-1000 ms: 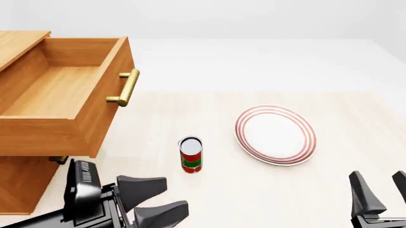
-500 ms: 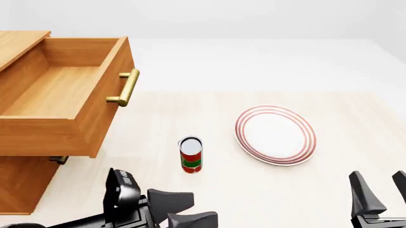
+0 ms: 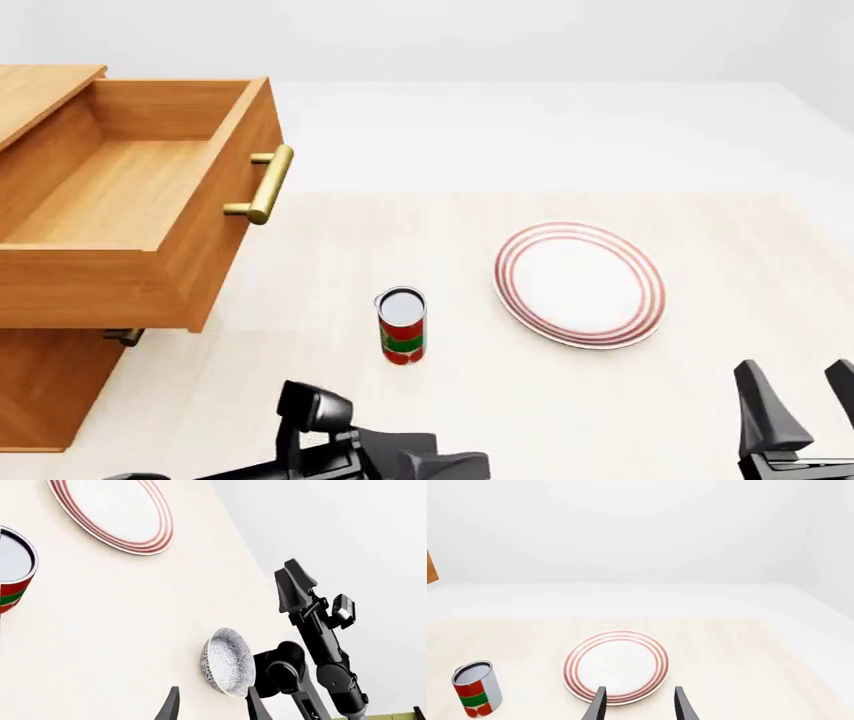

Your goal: Put the bowl in the top drawer of the cabinet.

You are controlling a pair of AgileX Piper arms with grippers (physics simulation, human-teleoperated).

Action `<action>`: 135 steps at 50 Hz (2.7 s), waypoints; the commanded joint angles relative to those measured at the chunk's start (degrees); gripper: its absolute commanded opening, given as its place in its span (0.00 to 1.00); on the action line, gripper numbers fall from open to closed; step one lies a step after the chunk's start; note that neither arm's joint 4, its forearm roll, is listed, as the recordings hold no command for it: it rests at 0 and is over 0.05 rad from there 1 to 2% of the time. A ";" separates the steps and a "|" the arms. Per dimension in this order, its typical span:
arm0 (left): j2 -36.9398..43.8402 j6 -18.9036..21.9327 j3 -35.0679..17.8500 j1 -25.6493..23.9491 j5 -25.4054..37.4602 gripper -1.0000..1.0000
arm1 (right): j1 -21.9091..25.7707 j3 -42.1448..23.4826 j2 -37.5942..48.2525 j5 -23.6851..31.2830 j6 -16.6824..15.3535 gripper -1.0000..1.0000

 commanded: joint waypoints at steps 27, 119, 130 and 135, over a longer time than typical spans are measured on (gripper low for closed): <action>17.55 -5.98 -5.92 -2.65 -7.05 1.00 | 0.00 0.00 0.00 0.00 0.00 1.00; 34.93 -8.45 -15.83 -8.45 -10.39 1.00 | 0.00 0.00 0.01 0.00 0.00 1.00; 37.80 -9.14 -17.79 -9.44 -10.77 1.00 | 0.00 0.00 -0.01 0.00 0.01 1.00; 38.95 -9.34 -18.69 -9.82 -10.94 1.00 | 0.00 0.00 0.00 0.00 0.01 1.00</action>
